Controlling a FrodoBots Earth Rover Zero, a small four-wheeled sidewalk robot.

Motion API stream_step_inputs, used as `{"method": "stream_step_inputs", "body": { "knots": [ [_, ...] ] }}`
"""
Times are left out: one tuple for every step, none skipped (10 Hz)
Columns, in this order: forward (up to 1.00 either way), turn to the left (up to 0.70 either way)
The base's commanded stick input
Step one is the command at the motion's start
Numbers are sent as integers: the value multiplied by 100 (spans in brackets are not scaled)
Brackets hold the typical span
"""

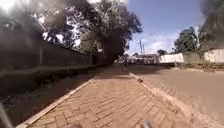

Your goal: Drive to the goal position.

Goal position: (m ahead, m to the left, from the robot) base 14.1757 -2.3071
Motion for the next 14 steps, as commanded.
{"method": "stream_step_inputs", "body": {
  "knots": [
    [70, 0],
    [70, 0],
    [70, 0],
    [70, 0],
    [70, 0],
    [70, 0],
    [70, 0],
    [70, 0],
    [70, 0],
    [70, 0],
    [70, -1],
    [70, -12],
    [70, -34],
    [70, -34]
  ]
}}
